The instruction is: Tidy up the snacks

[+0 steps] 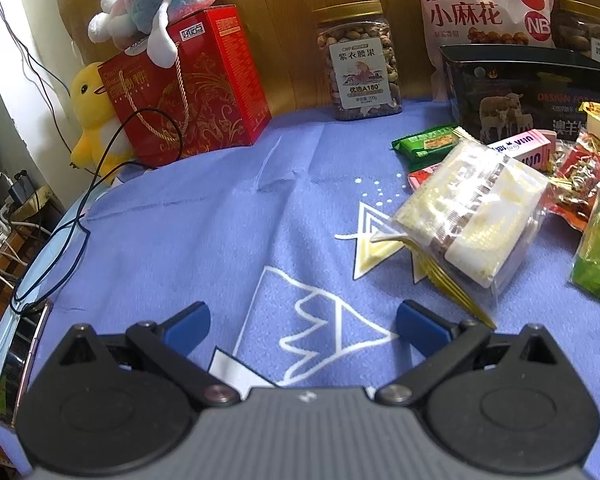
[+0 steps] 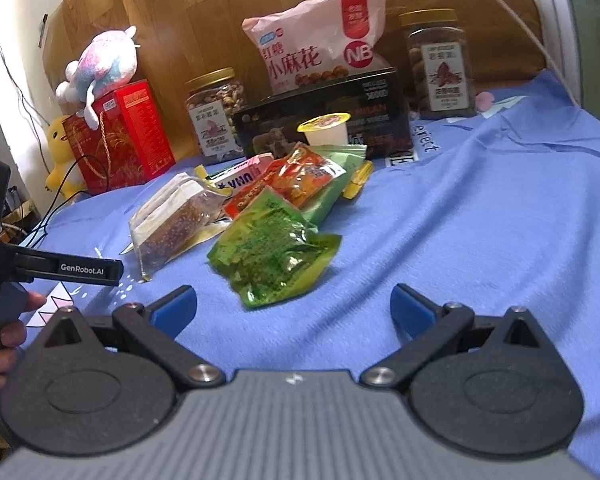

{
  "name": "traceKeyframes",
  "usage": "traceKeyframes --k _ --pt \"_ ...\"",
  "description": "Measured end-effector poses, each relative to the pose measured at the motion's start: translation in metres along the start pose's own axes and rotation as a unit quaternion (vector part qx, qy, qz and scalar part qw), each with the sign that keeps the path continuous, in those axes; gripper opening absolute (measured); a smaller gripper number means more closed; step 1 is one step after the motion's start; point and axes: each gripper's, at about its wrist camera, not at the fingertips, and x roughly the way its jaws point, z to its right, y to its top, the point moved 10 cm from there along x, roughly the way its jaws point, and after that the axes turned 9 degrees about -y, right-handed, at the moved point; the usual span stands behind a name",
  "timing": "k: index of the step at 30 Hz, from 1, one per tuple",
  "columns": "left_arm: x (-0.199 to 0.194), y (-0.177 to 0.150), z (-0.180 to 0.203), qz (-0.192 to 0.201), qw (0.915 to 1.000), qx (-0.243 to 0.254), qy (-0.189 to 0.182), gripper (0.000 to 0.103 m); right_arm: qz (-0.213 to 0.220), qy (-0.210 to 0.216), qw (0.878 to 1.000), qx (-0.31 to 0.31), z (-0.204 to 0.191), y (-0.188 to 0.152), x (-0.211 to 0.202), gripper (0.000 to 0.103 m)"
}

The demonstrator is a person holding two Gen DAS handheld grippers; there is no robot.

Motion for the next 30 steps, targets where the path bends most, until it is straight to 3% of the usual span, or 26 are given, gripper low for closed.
traceKeyframes --k 8,10,12,15,17,21,25,26,27,28,30 --pt "0.006 -0.001 -0.011 -0.016 0.9973 -0.037 -0.061 0.102 -0.027 0.019 0.999 -0.042 -0.004 0.012 0.022 0.103" --pt "0.0 0.004 -0.005 -0.005 0.9953 -0.04 -0.088 0.095 -0.031 0.022 0.998 -0.055 -0.006 0.014 0.026 0.103" --pt "-0.01 0.013 0.009 0.014 0.9921 -0.028 -0.122 0.095 -0.033 0.023 0.997 -0.07 -0.009 0.015 0.029 0.103" --pt "-0.029 0.025 0.039 0.045 0.9832 -0.001 -0.177 0.092 -0.036 0.024 0.994 -0.097 -0.013 0.014 0.033 0.103" --pt "-0.038 0.031 0.065 0.056 0.9744 0.028 -0.216 0.09 -0.034 0.021 0.992 -0.116 -0.014 0.012 0.033 0.097" --pt "-0.032 0.036 0.111 0.036 0.9571 0.075 -0.278 0.08 -0.022 0.006 0.988 -0.155 -0.012 0.009 0.031 0.084" --pt "-0.027 0.04 0.137 0.044 0.9487 0.119 -0.289 0.078 -0.009 0.01 0.984 -0.178 -0.012 0.008 0.028 0.069" --pt "-0.027 0.037 0.144 0.032 0.944 0.124 -0.304 0.075 -0.006 0.016 0.983 -0.183 -0.014 0.008 0.027 0.066" --pt "-0.026 0.031 0.15 0.006 0.9382 0.126 -0.322 0.061 -0.004 0.02 0.982 -0.186 -0.015 0.007 0.026 0.065" --pt "-0.024 0.027 0.154 -0.015 0.933 0.125 -0.337 0.057 0.0 0.023 0.982 -0.188 -0.017 0.007 0.026 0.063" --pt "-0.027 0.023 0.155 -0.007 0.9321 0.12 -0.342 0.052 0.003 0.029 0.982 -0.185 -0.016 0.006 0.024 0.061"
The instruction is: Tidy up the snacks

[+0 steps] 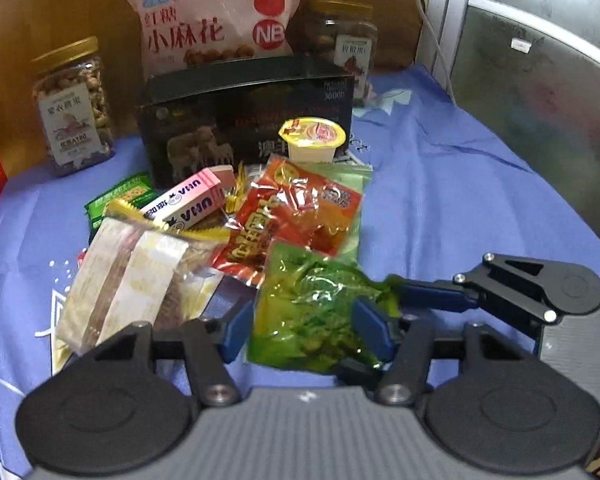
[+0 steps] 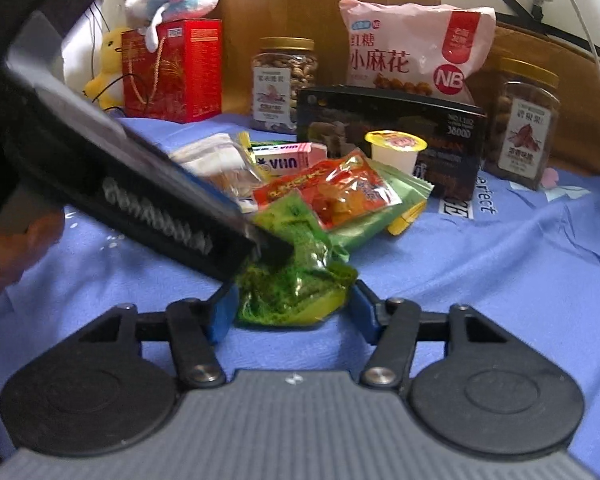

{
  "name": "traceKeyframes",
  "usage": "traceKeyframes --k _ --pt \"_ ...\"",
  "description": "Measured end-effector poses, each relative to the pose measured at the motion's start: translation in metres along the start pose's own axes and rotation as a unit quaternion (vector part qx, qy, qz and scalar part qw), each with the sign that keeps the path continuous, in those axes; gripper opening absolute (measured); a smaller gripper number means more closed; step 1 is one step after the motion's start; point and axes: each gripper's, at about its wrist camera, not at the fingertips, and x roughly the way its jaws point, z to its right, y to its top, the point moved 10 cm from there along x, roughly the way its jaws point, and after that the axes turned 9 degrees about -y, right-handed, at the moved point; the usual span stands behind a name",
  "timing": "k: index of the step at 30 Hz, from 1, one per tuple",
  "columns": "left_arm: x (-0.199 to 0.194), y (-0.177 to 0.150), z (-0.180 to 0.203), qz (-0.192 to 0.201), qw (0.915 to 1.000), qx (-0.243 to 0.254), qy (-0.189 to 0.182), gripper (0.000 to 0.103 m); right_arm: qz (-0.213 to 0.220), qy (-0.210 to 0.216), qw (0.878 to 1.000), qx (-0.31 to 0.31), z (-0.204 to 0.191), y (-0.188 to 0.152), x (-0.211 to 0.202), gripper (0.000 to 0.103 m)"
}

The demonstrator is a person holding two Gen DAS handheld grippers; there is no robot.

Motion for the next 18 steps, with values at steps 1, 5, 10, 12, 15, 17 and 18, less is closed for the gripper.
traceKeyframes --k 1,5,10,12,15,17,18 --pt "-0.001 -0.001 0.003 0.001 0.9999 0.0 -0.013 0.042 0.002 0.003 1.0 0.006 0.002 0.0 0.0 0.059" --pt "-0.01 0.002 0.015 -0.004 0.9986 -0.01 -0.052 0.028 0.011 0.014 0.999 0.027 0.002 0.001 -0.005 0.057" --pt "-0.022 0.011 0.015 0.014 0.9997 0.008 -0.02 0.05 0.047 0.012 0.999 0.018 0.0 0.014 -0.017 0.055" --pt "-0.025 0.012 0.001 0.022 0.9997 0.005 0.006 0.067 0.051 0.002 0.999 0.008 0.001 0.013 -0.019 0.055" --pt "-0.019 0.009 -0.015 0.006 0.9992 -0.039 -0.012 0.083 0.04 0.02 0.998 0.033 0.009 0.01 -0.022 0.035" --pt "-0.009 0.007 -0.012 -0.017 0.9955 -0.065 -0.068 0.081 0.031 0.036 0.997 0.062 0.014 0.007 -0.023 0.016" --pt "-0.005 0.005 -0.008 -0.025 0.9931 -0.072 -0.089 0.077 0.023 0.045 0.996 0.073 0.016 0.005 -0.021 0.016"
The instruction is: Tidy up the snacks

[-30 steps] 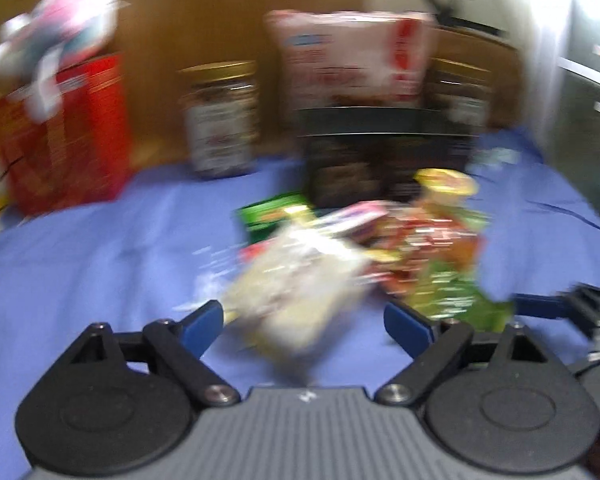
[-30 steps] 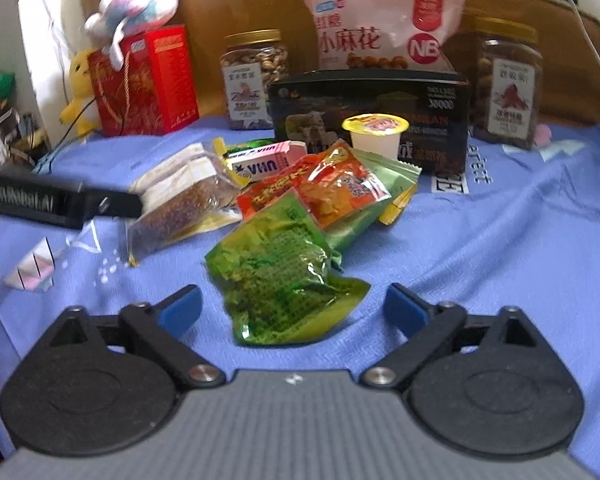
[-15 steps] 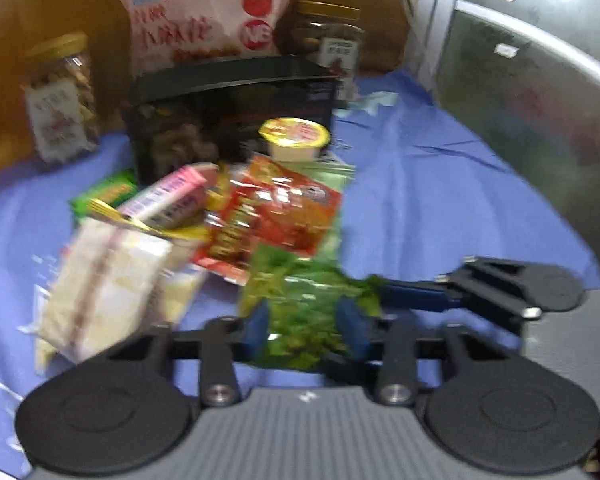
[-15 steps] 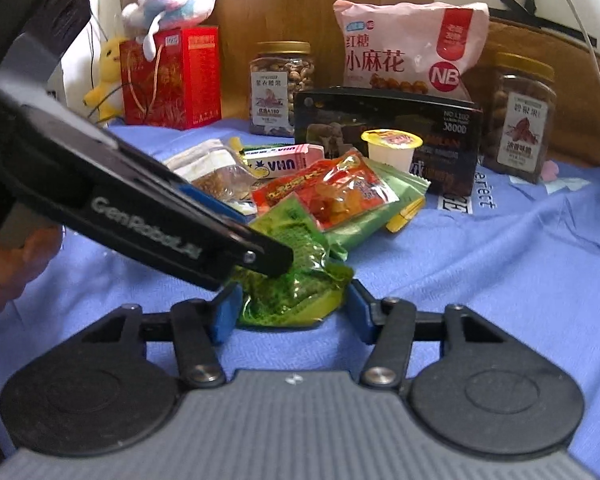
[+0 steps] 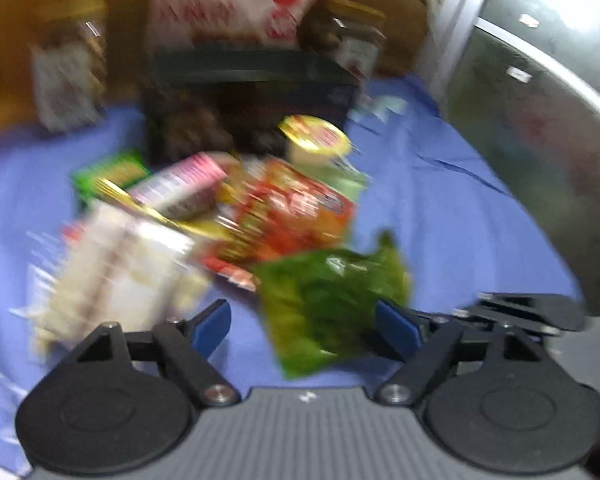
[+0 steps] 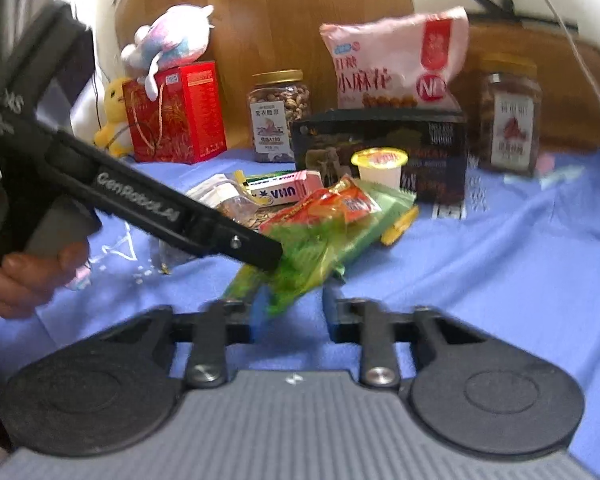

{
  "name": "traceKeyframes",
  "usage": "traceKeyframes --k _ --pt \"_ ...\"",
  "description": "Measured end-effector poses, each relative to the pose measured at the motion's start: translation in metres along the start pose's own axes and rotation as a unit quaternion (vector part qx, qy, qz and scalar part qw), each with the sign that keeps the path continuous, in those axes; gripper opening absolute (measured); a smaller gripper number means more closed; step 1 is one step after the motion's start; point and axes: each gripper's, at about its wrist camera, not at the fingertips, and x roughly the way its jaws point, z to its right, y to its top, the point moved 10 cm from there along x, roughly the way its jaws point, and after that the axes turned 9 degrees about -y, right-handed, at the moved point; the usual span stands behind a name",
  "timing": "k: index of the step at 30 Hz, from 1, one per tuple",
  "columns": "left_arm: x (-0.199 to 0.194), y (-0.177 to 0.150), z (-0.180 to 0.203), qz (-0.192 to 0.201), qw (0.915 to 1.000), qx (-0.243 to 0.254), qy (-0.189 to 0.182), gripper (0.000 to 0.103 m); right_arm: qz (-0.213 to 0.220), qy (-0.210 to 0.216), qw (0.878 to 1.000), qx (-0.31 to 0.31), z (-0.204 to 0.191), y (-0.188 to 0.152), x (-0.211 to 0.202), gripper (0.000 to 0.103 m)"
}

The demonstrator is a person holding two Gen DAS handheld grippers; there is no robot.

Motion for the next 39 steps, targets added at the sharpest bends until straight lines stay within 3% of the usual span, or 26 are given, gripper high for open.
traceKeyframes --k 3,6,11,18,25,30,35,39 --pt "0.009 -0.002 0.006 -0.012 0.9992 -0.015 -0.036 0.05 -0.025 0.003 0.999 0.026 0.005 -0.006 0.008 0.016" --pt "0.007 -0.001 0.011 -0.002 0.9995 -0.006 -0.032 0.042 -0.028 0.014 0.999 0.038 0.005 -0.008 0.007 0.015" --pt "-0.012 0.009 0.026 0.024 0.999 0.015 -0.036 0.04 -0.023 0.055 0.995 0.086 0.005 0.003 -0.003 0.012" --pt "-0.037 0.035 0.045 0.062 0.9965 0.04 -0.039 0.04 -0.017 0.148 0.97 0.194 0.01 0.031 -0.017 0.01" --pt "-0.043 0.072 0.039 0.086 0.995 0.046 -0.023 0.04 0.006 0.151 0.969 0.196 0.011 0.064 -0.012 0.01" --pt "-0.046 0.136 0.03 0.12 0.9898 0.076 0.005 0.04 0.038 0.142 0.974 0.173 0.021 0.114 0.003 0.01" --pt "-0.025 0.196 0.014 0.138 0.9839 0.107 0.039 0.04 0.069 0.1 0.981 0.148 0.04 0.166 0.042 0.009" --pt "0.009 0.214 -0.007 0.12 0.9856 0.107 0.052 0.04 0.055 0.075 0.984 0.149 0.061 0.176 0.083 0.009"
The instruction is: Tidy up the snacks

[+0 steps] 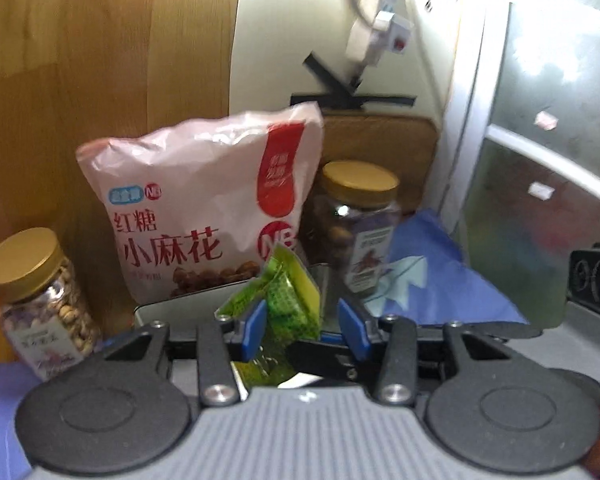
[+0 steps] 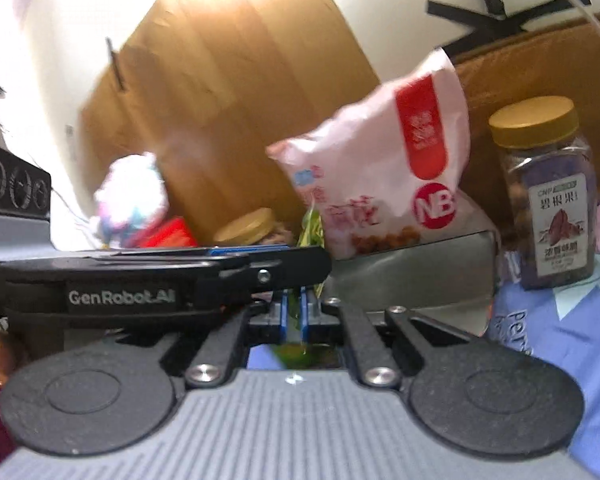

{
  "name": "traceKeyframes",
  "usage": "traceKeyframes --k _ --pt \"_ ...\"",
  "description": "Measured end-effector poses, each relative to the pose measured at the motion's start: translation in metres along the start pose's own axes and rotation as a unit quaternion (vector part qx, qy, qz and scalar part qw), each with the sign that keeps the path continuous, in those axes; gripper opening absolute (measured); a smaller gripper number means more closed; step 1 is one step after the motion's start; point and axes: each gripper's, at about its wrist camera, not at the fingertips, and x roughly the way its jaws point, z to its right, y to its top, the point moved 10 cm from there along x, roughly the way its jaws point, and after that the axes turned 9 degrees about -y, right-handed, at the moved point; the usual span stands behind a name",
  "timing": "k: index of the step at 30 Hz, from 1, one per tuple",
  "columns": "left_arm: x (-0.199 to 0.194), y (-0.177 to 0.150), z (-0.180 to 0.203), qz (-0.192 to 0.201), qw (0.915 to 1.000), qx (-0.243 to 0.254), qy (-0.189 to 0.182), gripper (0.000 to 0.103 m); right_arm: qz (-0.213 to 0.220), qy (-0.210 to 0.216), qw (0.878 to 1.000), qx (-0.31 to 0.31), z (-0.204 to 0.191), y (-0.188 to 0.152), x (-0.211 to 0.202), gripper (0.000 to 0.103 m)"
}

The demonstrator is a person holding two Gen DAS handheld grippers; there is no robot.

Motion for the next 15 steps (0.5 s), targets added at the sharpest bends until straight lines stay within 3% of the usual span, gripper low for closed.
traceKeyframes --k 4,8,11,15 --pt "0.033 -0.012 -0.016 -0.022 0.9997 -0.01 0.007 0.041 -0.023 -0.033 0.999 -0.015 0.017 -0.009 0.029 0.011" --pt "0.04 -0.022 -0.023 -0.03 0.9993 -0.019 0.007 0.043 -0.041 -0.058 0.997 -0.016 0.031 -0.017 0.041 0.015" --pt "0.027 -0.025 -0.026 -0.03 0.9993 -0.016 0.016 0.043 -0.038 -0.074 0.996 -0.03 0.031 -0.018 0.037 0.015" --pt "-0.026 -0.032 -0.032 -0.01 0.9996 -0.023 0.016 0.043 -0.026 -0.072 0.997 -0.03 0.027 -0.016 0.016 0.015"
